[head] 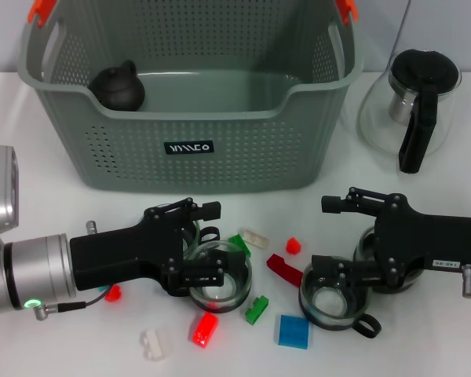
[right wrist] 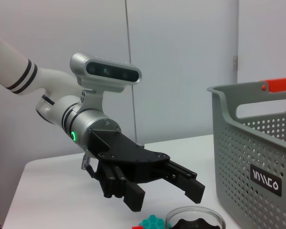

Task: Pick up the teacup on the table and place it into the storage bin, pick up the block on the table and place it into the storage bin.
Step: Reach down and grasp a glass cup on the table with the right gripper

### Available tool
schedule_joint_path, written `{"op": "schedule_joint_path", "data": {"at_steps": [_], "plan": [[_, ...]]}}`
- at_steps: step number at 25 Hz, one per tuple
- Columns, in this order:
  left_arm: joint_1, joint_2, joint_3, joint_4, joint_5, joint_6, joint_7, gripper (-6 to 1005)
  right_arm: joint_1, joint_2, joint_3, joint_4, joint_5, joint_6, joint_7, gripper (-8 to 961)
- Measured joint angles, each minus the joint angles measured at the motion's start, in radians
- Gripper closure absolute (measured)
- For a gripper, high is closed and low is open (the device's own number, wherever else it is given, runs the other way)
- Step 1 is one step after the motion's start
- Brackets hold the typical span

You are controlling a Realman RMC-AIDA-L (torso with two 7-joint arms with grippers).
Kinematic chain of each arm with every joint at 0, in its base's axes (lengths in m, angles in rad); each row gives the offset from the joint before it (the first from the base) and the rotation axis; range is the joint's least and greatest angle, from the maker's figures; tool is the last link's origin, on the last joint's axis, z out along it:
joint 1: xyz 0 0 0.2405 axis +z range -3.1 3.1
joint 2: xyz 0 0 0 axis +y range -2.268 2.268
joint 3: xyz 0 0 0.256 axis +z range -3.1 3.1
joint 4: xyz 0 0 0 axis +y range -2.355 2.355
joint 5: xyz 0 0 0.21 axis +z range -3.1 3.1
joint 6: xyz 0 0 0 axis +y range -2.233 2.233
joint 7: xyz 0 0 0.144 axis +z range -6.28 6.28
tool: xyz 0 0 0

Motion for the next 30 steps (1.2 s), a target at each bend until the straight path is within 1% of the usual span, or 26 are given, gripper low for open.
{"op": "schedule_joint_path", "data": {"at_steps": [12,15,17,19,21,23,25,26,27,30], "plan": [[0.0,0.001,-0.002,0.0,0.0,0.003,-0.005,68,0.001,0.001,0.0,-0.002,0.0,-0.007,0.0,37],[0.0,0.002,-0.006,0.0,0.0,0.007,-0.005,68,-0.005,-0.006,0.0,-0.006,0.0,-0.015,0.0,37],[0.0,0.003,-0.007,0.0,0.0,0.009,-0.006,69,-0.01,-0.021,0.0,-0.009,0.0,-0.029,0.0,37],[0.0,0.004,-0.007,0.0,0.0,0.008,-0.006,69,-0.015,-0.042,0.0,-0.014,0.0,-0.06,0.0,37],[0.001,0.004,-0.008,0.0,0.0,0.003,-0.006,70,-0.021,-0.068,0.0,-0.017,0.0,-0.102,0.007,37],[0.004,0.003,-0.008,0.0,0.0,0.002,-0.006,70,-0.024,-0.099,0.0,-0.02,-0.011,-0.155,0.028,38],[0.006,0.001,-0.01,0.0,0.0,0.002,-0.005,71,-0.026,-0.122,0.0,-0.039,-0.045,-0.192,0.073,38],[0.007,0.001,-0.011,0.0,0.0,0.002,-0.005,71,-0.026,-0.129,0.0,-0.058,-0.068,-0.204,0.103,38],[0.007,0.0,-0.012,0.0,-0.001,0.002,-0.005,71,-0.026,-0.131,0.0,-0.086,-0.091,-0.213,0.131,38],[0.008,-0.006,-0.017,0.0,-0.002,-0.005,-0.005,72,-0.024,-0.129,0.0,-0.186,-0.185,-0.232,0.221,38]]}}
